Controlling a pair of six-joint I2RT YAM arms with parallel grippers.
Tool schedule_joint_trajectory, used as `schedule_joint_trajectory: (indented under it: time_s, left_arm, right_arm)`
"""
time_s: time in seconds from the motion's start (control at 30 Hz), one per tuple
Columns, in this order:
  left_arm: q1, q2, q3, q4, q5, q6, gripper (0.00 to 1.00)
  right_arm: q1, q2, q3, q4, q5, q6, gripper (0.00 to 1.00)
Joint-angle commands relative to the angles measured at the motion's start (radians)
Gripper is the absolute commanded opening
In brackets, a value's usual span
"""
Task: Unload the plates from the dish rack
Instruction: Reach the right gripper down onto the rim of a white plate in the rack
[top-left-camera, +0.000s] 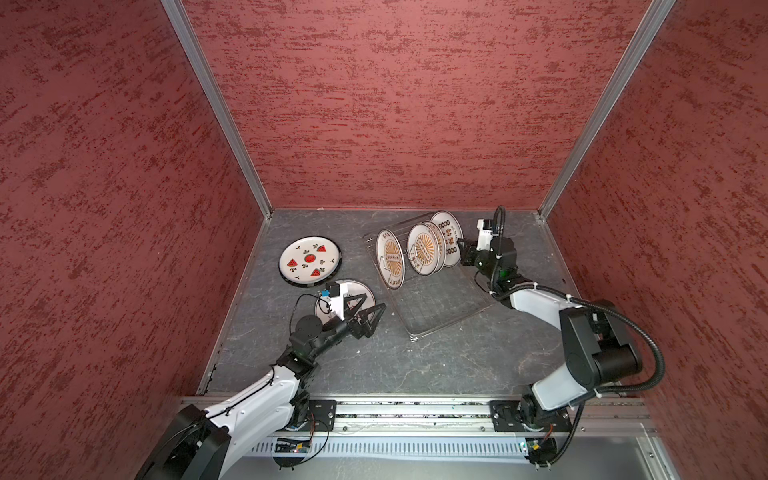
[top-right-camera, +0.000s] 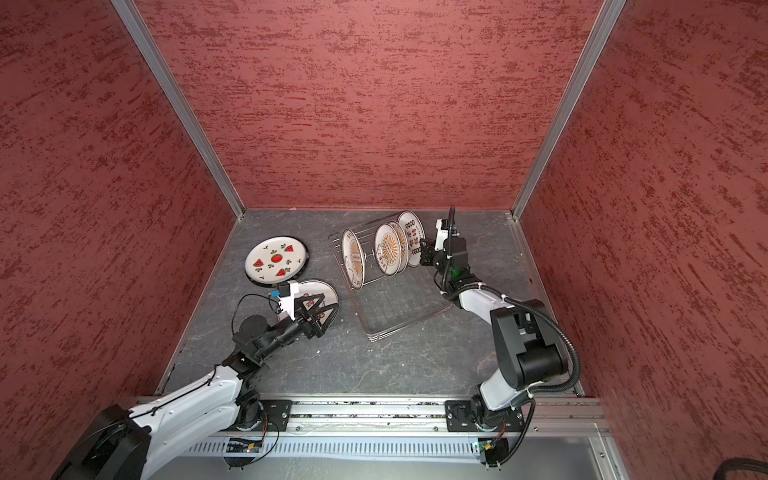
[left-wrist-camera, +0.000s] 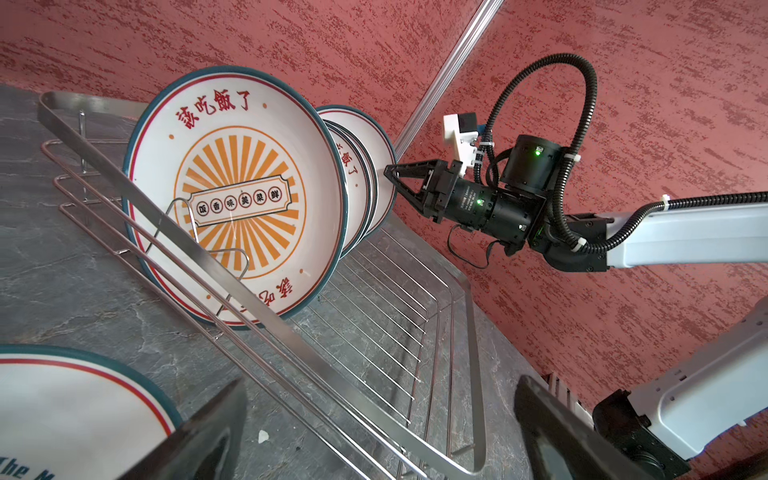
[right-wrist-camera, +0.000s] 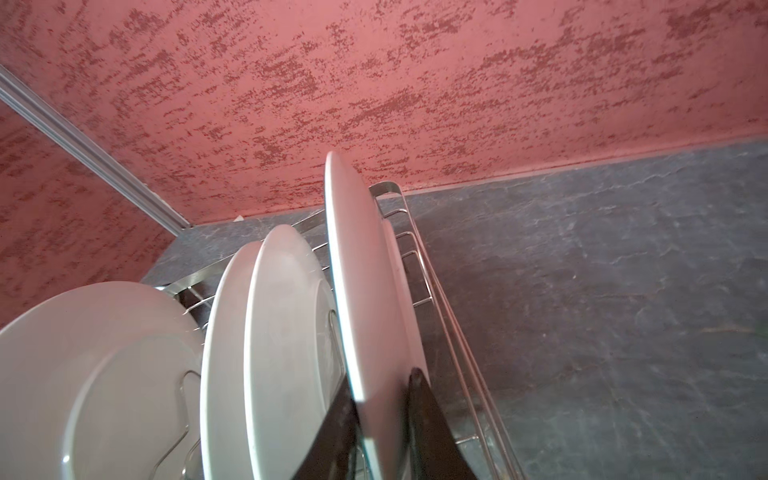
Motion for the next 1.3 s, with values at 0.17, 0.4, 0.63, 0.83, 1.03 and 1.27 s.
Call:
schedule_joint_trajectory:
  time_s: [0.17,0.4,0.63,0.83,1.03,1.27]
  left_arm:
    - [0.000,0.005,-0.006,0.035,-0.031,0.025,0.99]
    - [-0.002,-0.001,-0.006,0.027,-0.039,0.023,0.99]
    - [-0.003,-0.001,-0.006,0.025,-0.044,0.021,0.99]
    - [-0.004,-0.001,-0.006,0.019,-0.061,0.025,0.99]
    - [-0.004,-0.001,-0.006,0.019,-0.063,0.023,0.99]
    - [-0.004,-0.009,-0.010,0.019,-0.068,0.023,1.00]
  right_arm:
    - [0.088,0.088,0.087,-0.064,0.245,-0.048,0.24]
    - [0.089,0.113,0.120,-0.069,0.252,-0.057,0.42]
    - [0.089,0.200,0.174,-0.015,0.246,-0.107,0.29]
    - [0.088,0.171,0.104,0.073,0.295,-0.107,0.18]
    - [0.097,0.108,0.052,0.128,0.344,-0.113,0.13]
    - [0.121,0.075,0.047,0.143,0.408,-0.145,0.10]
